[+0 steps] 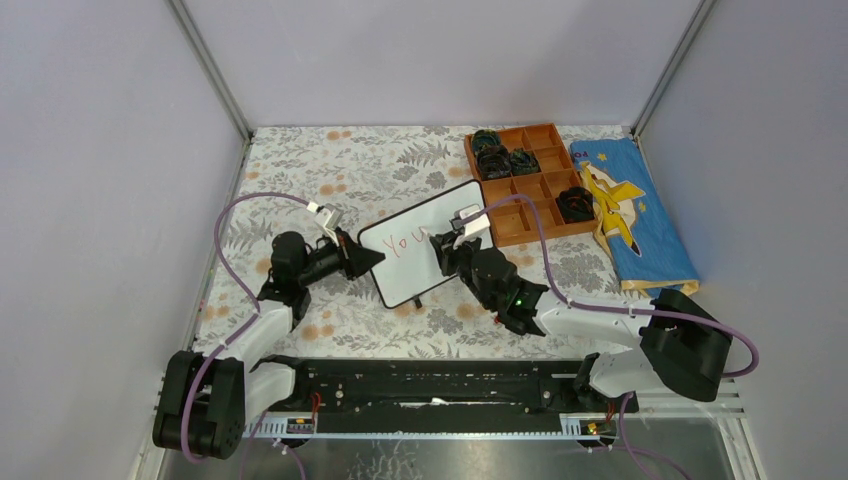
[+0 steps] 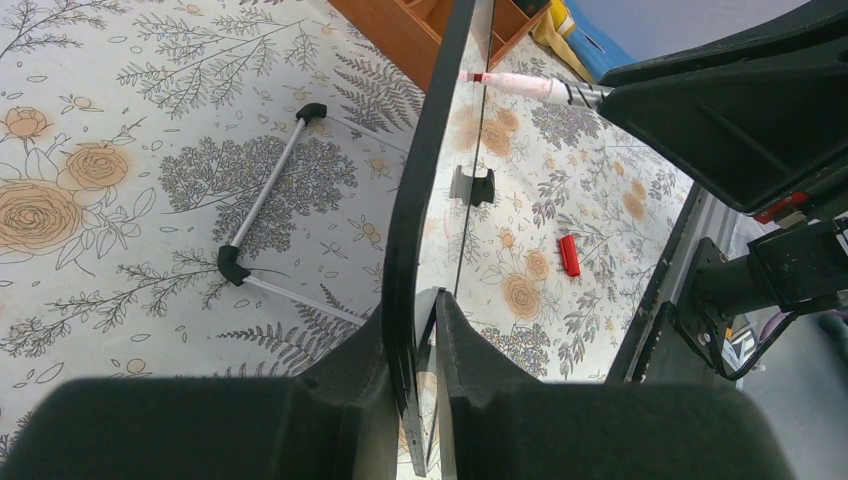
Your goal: Write a sentence on the whiteboard
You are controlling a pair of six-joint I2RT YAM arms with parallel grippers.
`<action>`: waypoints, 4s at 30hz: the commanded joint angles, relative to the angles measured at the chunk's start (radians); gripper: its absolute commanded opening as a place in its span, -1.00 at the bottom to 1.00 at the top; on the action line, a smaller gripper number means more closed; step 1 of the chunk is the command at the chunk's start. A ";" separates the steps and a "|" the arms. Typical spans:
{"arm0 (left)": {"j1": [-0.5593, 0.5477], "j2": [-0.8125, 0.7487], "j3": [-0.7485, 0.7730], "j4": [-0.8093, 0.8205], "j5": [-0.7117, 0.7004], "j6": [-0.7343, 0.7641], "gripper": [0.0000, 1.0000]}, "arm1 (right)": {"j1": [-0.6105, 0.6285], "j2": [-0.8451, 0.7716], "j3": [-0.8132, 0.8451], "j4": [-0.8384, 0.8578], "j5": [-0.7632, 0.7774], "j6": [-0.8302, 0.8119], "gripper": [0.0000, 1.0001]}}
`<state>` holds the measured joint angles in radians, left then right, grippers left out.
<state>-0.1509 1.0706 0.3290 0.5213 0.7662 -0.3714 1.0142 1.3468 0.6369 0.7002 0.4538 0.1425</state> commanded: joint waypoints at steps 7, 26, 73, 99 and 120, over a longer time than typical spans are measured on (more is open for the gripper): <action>-0.009 0.013 0.005 -0.057 -0.071 0.098 -0.74 | -0.019 -0.105 -0.027 -0.015 0.050 0.009 -1.00; -0.010 0.014 0.007 -0.063 -0.073 0.103 -0.74 | -0.096 -0.075 0.002 -0.021 0.023 0.030 -1.00; -0.024 0.014 0.012 -0.079 -0.081 0.112 -0.74 | -0.104 -0.159 -0.088 -0.064 0.097 0.058 -1.00; -0.031 0.014 0.013 -0.084 -0.085 0.117 -0.74 | -0.123 -0.124 -0.065 -0.011 -0.012 0.046 -1.00; -0.033 0.011 0.015 -0.087 -0.086 0.120 -0.74 | -0.123 -0.122 -0.063 -0.142 0.042 0.065 -1.00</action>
<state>-0.1791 1.0752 0.3367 0.5026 0.7467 -0.3408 0.8993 1.2316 0.5579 0.5755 0.4557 0.2070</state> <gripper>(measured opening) 0.207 0.177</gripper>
